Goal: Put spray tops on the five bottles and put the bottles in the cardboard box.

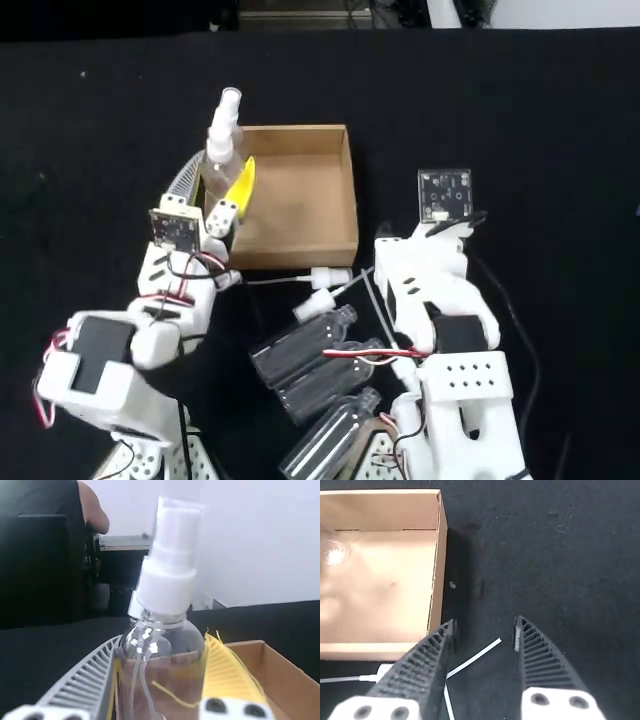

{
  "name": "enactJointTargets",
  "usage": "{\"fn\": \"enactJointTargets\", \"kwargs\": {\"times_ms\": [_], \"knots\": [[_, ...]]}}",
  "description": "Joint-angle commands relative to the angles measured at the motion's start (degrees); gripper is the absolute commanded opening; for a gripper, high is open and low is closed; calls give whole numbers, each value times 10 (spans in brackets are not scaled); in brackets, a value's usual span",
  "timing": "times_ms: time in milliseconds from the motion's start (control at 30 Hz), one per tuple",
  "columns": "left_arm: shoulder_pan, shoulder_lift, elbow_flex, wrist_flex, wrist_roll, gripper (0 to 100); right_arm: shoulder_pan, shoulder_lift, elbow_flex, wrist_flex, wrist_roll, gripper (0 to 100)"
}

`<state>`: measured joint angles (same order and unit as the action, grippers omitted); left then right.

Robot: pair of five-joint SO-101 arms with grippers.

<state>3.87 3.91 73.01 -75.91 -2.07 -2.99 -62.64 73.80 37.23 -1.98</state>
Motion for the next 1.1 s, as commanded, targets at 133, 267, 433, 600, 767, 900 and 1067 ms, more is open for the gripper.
{"fn": "enactJointTargets", "kwargs": {"times_ms": [133, 267, 433, 600, 767, 900, 1067], "knots": [[-22, 49, -54, -26, 4, 29, -6, -12, -5, -18, -1, 173], [-16, 55, -54, -26, 4, 30, -6, -12, -5, -18, -1, 173], [-16, 59, -50, -25, 4, 30, -6, -12, -5, -18, -1, 173], [-16, 60, -36, -26, 4, 30, -6, -12, -4, -18, -1, 173], [-15, 60, -32, -23, 3, 30, -6, -11, -4, -18, -1, 173], [-9, 60, -33, -23, 4, 30, -6, -11, -4, -18, -1, 173], [-3, 60, -37, -22, 4, 30, -6, -11, -4, -18, -1, 173]]}}
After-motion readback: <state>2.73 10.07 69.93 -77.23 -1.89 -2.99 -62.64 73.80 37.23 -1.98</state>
